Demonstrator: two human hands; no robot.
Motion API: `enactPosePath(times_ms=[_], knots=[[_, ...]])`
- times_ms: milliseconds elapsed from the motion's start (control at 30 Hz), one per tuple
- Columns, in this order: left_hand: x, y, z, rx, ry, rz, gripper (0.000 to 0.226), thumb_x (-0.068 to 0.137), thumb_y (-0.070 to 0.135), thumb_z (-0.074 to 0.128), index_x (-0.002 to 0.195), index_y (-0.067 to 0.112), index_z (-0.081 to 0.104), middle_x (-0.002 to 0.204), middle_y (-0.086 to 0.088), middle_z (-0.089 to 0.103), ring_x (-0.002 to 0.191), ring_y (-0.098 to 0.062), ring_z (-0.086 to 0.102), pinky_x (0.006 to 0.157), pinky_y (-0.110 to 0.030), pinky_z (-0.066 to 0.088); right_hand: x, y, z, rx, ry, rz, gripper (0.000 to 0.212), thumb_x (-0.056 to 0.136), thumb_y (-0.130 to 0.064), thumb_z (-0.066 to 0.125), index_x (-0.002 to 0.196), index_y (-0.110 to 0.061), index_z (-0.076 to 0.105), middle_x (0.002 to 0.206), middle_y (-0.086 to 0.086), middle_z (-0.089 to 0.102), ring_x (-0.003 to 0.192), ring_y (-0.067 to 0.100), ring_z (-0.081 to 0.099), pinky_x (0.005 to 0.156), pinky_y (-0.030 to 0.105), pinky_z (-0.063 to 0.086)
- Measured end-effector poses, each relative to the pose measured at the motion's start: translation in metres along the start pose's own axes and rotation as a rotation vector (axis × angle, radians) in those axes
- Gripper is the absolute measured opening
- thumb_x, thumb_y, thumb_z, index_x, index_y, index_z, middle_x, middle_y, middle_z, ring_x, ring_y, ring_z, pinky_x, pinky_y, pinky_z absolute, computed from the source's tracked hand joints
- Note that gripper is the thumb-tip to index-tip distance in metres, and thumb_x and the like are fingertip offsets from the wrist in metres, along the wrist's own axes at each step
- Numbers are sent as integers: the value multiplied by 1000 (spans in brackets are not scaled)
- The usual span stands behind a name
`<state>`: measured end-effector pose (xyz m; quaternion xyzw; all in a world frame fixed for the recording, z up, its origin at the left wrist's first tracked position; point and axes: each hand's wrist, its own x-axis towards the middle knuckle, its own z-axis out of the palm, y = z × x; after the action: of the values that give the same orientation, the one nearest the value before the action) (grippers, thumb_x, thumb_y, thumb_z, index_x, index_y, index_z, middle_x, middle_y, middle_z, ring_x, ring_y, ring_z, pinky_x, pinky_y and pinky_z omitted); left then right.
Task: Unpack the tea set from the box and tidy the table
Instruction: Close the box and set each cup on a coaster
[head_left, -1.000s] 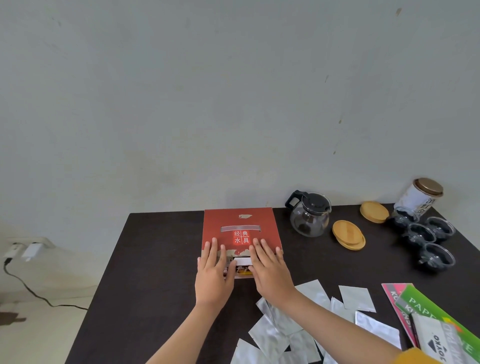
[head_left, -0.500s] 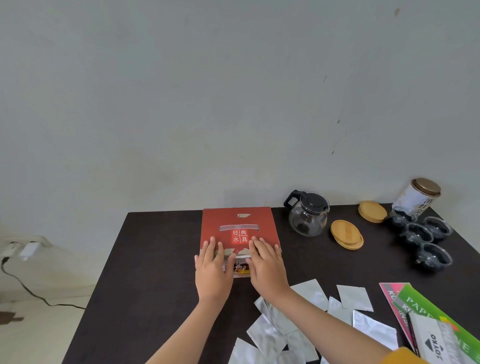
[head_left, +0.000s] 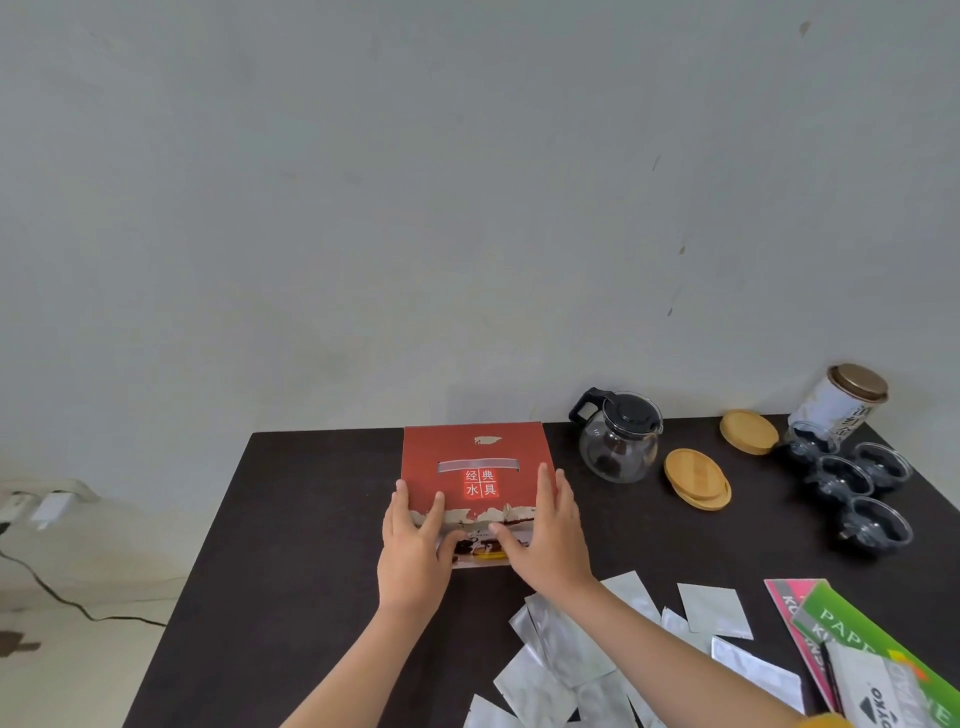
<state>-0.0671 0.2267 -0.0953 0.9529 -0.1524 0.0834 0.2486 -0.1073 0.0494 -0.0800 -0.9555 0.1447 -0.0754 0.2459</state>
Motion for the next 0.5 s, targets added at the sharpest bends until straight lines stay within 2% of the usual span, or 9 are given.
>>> enactPosePath(times_ms=[67,100,167,267,367,500], knots=[[6,1,-2,-33,17,17,57,66,22,84,119,15,64,136,-26,47,119,-46,50,67,-48,58,5,2,-6,97,6,-3,103,79,-64,60,152,-19,3,155,14,11,144,29,15,108,40,39],[10,3,-2,-45,30,30,55,65,21,85,116,14,66,133,-26,49,117,-46,52,66,-47,58,8,3,-9,122,16,-6,102,79,-62,62,152,-21,5,153,13,12,143,29,16,106,39,41],[22,7,-1,-73,41,50,54,65,20,85,115,14,67,132,-27,50,117,-46,51,67,-48,57,19,7,-14,145,29,-21,100,80,-58,64,153,-22,6,153,14,10,143,29,13,107,38,36],[46,15,5,-100,21,62,53,71,16,81,121,13,63,138,-27,44,123,-46,45,79,-51,54,40,13,-21,132,25,-44,98,82,-54,64,153,-25,4,154,17,6,144,32,6,112,39,27],[69,23,9,-106,-32,44,52,85,19,68,134,17,51,150,-20,28,136,-38,30,94,-47,48,65,20,-28,59,-38,-25,95,84,-52,62,152,-28,0,155,18,-1,145,33,0,115,43,22],[91,31,10,18,-141,4,52,97,30,48,146,26,32,157,-10,9,145,-27,9,103,-38,44,89,33,-23,-92,-160,-22,91,90,-48,56,152,-28,-9,155,16,-17,145,34,-9,118,45,16]])
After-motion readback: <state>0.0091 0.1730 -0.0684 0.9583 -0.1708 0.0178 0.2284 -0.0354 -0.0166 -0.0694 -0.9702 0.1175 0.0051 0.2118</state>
